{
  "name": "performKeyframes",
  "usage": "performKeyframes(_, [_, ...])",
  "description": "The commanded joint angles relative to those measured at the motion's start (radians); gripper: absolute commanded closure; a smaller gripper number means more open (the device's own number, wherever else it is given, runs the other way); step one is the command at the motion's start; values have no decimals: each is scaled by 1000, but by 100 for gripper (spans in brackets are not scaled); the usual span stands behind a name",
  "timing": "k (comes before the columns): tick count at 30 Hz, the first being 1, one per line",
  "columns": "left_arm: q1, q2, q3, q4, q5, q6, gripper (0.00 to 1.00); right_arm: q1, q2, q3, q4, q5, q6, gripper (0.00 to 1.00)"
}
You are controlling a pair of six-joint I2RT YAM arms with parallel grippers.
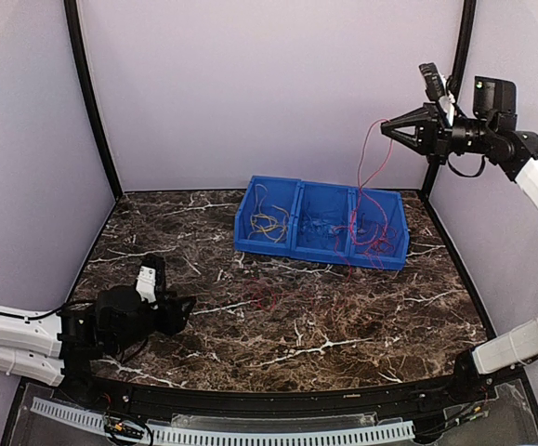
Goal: Untangle the cables
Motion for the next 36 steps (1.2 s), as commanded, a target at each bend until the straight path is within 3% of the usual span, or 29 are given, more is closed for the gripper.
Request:
performKeyframes(1, [4, 32, 75, 220, 247, 291, 41, 18, -43, -11, -29, -9, -49, 100])
performKeyframes(4, [3, 121, 130, 367, 345, 375, 40, 32, -38, -17, -35, -6, -58, 100])
performKeyframes(8, [4, 358, 257, 529, 405, 485, 39, 44, -29, -1, -36, -20, -54, 100])
performKeyframes(12, [9, 652, 447, 575, 478, 592, 39, 47, -31, 15, -43, -37, -55, 100])
performKeyframes(16, [26, 828, 662, 561, 583, 642, 38, 49, -41, 0, -43, -44, -55, 100])
performKeyframes(23, [31, 971, 848, 496, 832, 687, 37, 50, -57, -25, -42, -42, -59, 100])
performKeyframes(36, [30, 1036, 947, 412, 1002, 651, 38, 50, -55, -25, -45, -39, -61, 100])
